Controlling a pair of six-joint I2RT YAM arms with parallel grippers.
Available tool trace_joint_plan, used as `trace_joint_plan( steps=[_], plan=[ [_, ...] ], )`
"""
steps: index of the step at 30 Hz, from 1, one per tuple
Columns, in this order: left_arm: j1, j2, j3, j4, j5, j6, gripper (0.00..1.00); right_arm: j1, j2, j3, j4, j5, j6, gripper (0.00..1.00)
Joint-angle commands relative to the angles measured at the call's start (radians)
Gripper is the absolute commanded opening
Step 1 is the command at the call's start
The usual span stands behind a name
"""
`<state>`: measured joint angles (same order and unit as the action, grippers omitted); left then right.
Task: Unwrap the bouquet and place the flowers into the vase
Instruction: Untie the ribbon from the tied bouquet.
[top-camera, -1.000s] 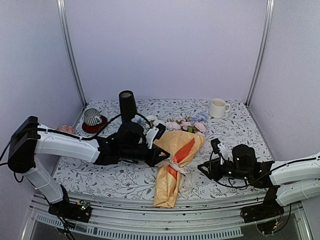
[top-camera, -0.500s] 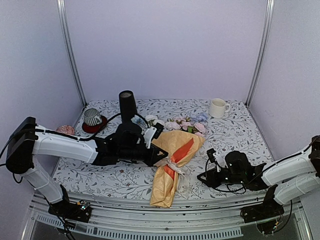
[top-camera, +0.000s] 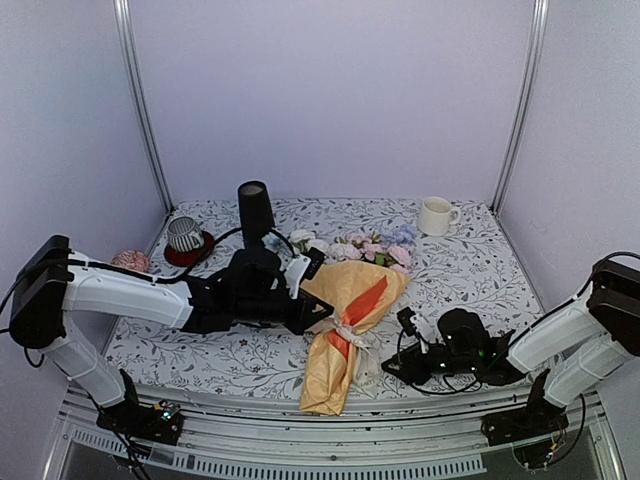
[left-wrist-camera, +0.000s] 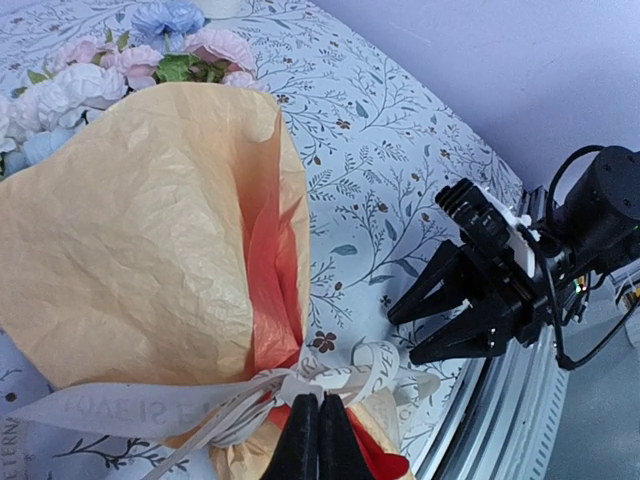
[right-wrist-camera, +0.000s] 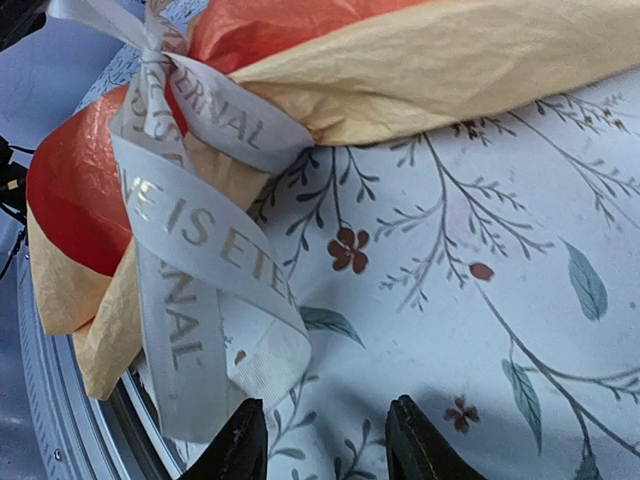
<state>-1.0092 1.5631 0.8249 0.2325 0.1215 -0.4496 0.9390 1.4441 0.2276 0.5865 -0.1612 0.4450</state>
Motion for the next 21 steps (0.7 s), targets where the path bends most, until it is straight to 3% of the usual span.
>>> trace_joint_plan(
  steps=[1,11,21],
  plan=[
    [-0.012,-0.031,-0.013,0.030,-0.008,0.001,0.00,0.029,0.076,0.067,0.038,0.019,-0.029,0.43],
    [-0.011,-0.032,-0.013,0.027,-0.005,0.005,0.00,0.045,0.170,0.159,0.029,0.024,-0.062,0.39],
    [-0.011,-0.024,-0.002,0.029,0.005,0.001,0.00,0.046,0.136,0.171,0.015,0.039,-0.086,0.11]
  ],
)
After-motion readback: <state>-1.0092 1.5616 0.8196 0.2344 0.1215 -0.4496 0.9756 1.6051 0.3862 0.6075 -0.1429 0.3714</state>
